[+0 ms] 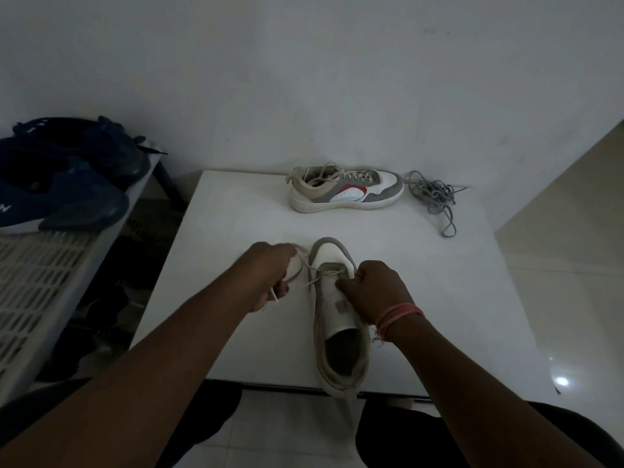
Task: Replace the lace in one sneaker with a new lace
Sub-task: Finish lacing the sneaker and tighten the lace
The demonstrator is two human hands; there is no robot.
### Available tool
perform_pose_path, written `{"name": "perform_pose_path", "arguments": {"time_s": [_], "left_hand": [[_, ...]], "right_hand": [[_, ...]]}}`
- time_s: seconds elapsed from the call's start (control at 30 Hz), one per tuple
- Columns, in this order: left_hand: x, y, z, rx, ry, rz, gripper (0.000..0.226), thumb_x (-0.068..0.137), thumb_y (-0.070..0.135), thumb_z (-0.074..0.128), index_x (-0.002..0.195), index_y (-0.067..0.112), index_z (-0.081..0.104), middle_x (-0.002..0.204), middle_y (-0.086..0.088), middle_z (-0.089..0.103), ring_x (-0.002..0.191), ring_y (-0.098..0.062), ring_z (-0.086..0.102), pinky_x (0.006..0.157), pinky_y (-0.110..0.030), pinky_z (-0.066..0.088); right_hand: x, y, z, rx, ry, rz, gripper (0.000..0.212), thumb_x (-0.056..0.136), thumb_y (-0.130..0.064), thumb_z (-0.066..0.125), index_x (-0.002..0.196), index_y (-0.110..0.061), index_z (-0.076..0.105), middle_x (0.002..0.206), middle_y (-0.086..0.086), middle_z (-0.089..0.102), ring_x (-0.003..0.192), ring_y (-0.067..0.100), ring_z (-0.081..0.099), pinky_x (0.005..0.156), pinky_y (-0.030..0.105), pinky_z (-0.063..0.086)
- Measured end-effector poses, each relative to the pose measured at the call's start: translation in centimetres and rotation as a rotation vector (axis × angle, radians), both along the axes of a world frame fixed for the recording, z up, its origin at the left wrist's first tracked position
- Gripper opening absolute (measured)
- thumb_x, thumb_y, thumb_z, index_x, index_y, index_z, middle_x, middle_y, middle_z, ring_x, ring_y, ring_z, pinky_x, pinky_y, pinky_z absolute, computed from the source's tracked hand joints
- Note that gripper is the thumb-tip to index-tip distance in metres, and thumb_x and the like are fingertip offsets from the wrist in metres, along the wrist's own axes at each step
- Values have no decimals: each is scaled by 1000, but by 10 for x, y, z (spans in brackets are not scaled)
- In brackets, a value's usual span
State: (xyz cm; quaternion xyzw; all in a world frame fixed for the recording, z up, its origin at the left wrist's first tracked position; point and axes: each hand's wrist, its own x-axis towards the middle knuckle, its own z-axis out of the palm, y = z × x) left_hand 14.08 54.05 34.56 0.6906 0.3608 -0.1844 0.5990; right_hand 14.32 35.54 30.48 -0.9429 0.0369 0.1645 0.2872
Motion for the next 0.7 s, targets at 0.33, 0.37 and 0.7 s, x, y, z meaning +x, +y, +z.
{"name": "perform_pose_path", "arguments": {"time_s": [0.33, 0.37, 0.7], "left_hand": [[-13, 3, -31, 880, -23, -558, 58, 91, 16, 59, 144, 10, 37, 145, -21, 39, 131, -40, 44, 104, -46, 41], [-12, 2, -35, 948, -48, -609, 63, 91, 19, 60, 149, 18, 35, 151, -18, 33, 135, -40, 37, 107, -48, 37], [7, 0, 10, 1017, -440, -719, 43, 74, 57, 53, 73, 18, 70, 86, -3, 69, 86, -26, 64, 75, -32, 49]], "right_hand": [[-2, 0, 5, -34, -114, 25, 31, 89, -41, 62, 72, -20, 48, 77, 3, 59, 78, 27, 59, 72, 33, 47], [-1, 0, 5, -35, -116, 27, 30, 90, -41, 61, 73, -20, 49, 78, 2, 60, 79, 27, 59, 73, 34, 48], [1, -5, 5, 44, -83, 62, 29, 87, -41, 67, 73, -20, 53, 75, -2, 58, 74, 19, 57, 66, 31, 46]]}}
